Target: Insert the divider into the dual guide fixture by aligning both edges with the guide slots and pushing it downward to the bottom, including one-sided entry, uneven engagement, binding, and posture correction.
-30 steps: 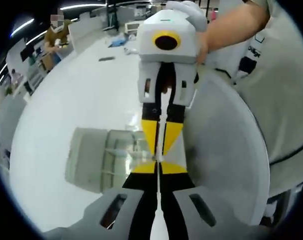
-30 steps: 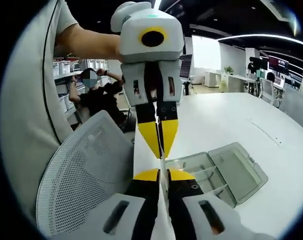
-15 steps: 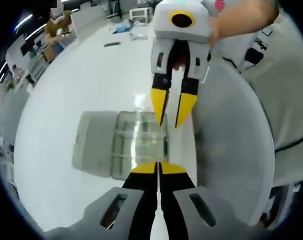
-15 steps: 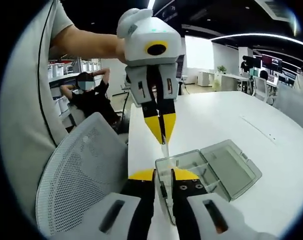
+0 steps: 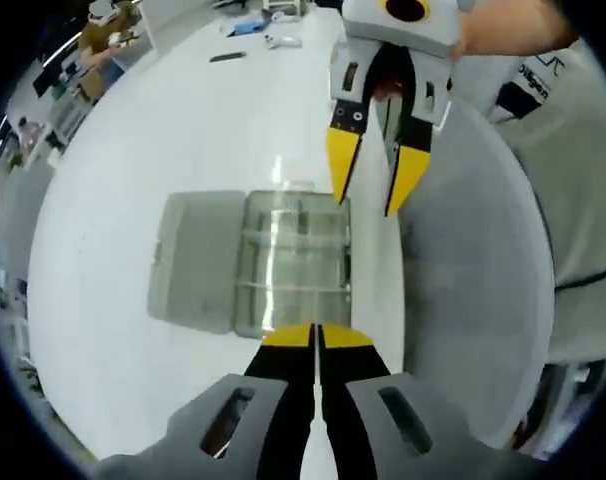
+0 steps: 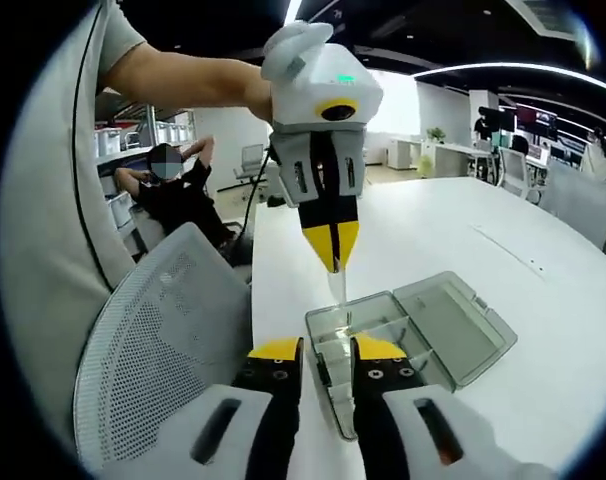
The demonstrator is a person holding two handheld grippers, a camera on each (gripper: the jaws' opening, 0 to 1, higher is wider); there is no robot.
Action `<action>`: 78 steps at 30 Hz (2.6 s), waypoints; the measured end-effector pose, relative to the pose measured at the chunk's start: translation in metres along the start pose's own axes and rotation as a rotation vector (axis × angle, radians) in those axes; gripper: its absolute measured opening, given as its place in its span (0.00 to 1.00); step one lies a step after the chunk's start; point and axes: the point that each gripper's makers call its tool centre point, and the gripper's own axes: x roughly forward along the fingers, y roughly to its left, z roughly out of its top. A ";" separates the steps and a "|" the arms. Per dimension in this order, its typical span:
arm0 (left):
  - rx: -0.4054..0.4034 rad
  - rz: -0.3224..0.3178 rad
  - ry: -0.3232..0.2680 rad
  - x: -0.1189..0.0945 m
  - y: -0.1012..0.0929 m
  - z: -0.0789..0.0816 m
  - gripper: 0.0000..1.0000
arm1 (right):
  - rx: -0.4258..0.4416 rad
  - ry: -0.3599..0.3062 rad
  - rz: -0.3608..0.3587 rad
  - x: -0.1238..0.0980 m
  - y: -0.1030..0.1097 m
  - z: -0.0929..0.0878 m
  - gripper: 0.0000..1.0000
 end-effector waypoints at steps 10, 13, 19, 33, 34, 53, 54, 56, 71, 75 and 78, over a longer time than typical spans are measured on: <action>0.031 0.004 0.068 0.009 0.005 -0.001 0.00 | 0.008 0.006 -0.010 -0.006 0.002 -0.003 0.19; 0.034 0.004 0.074 0.010 0.006 0.002 0.00 | 0.010 0.008 -0.012 -0.008 0.002 -0.003 0.20; 0.051 0.013 0.114 0.014 0.010 -0.001 0.00 | 0.008 0.015 -0.016 -0.010 0.002 -0.004 0.23; 0.072 0.027 0.155 0.018 0.015 -0.003 0.00 | 0.012 0.027 -0.011 -0.012 0.004 -0.005 0.30; 0.072 0.026 0.156 0.019 0.016 -0.004 0.00 | 0.014 0.026 -0.012 -0.012 0.004 -0.004 0.30; 0.074 0.017 0.172 0.028 0.019 -0.004 0.00 | 0.028 0.027 -0.011 -0.012 0.001 -0.006 0.33; 0.074 0.017 0.176 0.029 0.019 -0.005 0.00 | 0.030 0.026 -0.011 -0.012 0.001 -0.006 0.33; 0.074 0.017 0.177 0.029 0.019 -0.005 0.00 | 0.031 0.025 -0.012 -0.012 0.000 -0.006 0.33; 0.057 0.016 0.191 0.033 0.019 -0.005 0.00 | 0.040 0.019 -0.013 -0.013 0.000 -0.007 0.33; 0.057 0.017 0.192 0.034 0.019 -0.006 0.00 | 0.041 0.018 -0.014 -0.013 0.000 -0.007 0.33; 0.055 0.017 0.194 0.036 0.019 -0.006 0.00 | 0.043 0.017 -0.014 -0.013 0.000 -0.007 0.33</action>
